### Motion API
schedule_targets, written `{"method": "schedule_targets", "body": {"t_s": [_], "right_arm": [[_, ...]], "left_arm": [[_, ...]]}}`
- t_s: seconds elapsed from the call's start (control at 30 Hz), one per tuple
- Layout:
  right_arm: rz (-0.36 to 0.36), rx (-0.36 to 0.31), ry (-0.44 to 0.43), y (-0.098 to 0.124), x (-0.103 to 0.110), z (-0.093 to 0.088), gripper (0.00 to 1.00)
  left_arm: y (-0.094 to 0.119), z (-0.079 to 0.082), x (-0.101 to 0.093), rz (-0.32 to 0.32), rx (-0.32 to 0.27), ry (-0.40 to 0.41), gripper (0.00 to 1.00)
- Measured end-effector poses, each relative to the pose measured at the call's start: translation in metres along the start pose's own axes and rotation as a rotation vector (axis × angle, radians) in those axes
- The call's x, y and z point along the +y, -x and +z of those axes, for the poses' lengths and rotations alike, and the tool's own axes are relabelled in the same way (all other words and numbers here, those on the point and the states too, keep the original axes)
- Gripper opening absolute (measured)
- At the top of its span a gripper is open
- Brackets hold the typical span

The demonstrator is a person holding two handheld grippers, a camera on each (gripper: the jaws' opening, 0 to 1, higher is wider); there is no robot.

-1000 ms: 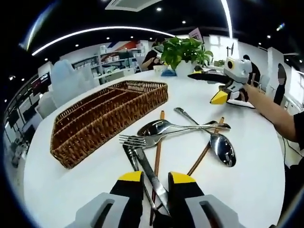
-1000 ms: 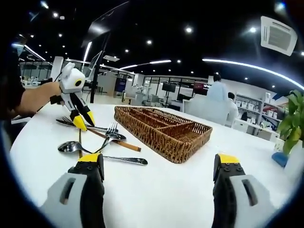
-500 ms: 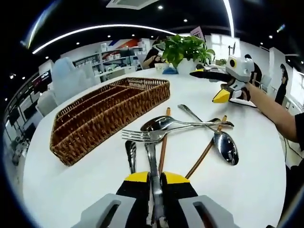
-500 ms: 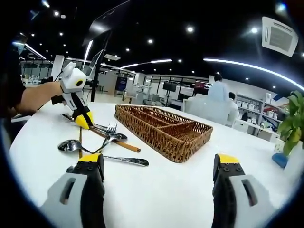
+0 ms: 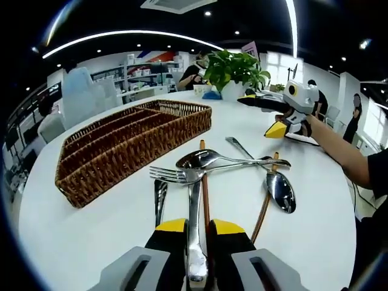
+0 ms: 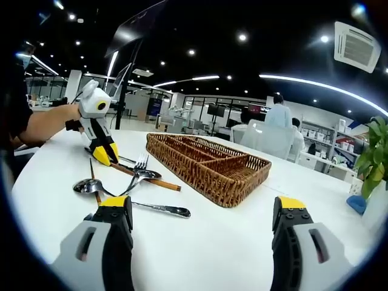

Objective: Arrange the knives, forks, and spoons in their matching storage slots by inserting each utensil handle-first until every utensil is classified and aligned in the correct compartment

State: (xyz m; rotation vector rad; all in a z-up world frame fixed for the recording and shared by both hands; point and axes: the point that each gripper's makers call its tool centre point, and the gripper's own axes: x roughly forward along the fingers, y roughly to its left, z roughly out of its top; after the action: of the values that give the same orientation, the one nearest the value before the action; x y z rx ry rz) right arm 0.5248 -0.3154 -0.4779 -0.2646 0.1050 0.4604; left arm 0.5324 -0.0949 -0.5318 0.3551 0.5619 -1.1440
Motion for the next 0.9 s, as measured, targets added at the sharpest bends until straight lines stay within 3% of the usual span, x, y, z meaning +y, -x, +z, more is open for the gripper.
{"method": "schedule_targets", "body": {"t_s": [0.2, 0.27, 0.4, 0.63, 0.9], "right_arm": [[-0.001, -0.006, -0.004, 0.001, -0.001, 0.001, 0.99], [-0.002, -0.003, -0.001, 0.0, -0.001, 0.001, 0.98], [0.005, 0.002, 0.003, -0.001, 0.001, 0.0, 0.98], [0.002, -0.002, 0.0, 0.0, 0.0, 0.001, 0.99], [0.008, 0.0, 0.0, 0.0, 0.001, 0.0, 0.99]], "left_arm": [[0.002, 0.001, 0.001, -0.019, 0.007, -0.017, 0.14], [0.009, 0.016, 0.002, -0.037, -0.072, 0.05, 0.1], [0.015, 0.01, 0.012, 0.023, -0.029, -0.017, 0.13], [0.008, -0.001, 0.001, -0.007, 0.029, -0.053, 0.16], [0.005, -0.004, 0.008, 0.004, 0.059, -0.057, 0.14]]}}
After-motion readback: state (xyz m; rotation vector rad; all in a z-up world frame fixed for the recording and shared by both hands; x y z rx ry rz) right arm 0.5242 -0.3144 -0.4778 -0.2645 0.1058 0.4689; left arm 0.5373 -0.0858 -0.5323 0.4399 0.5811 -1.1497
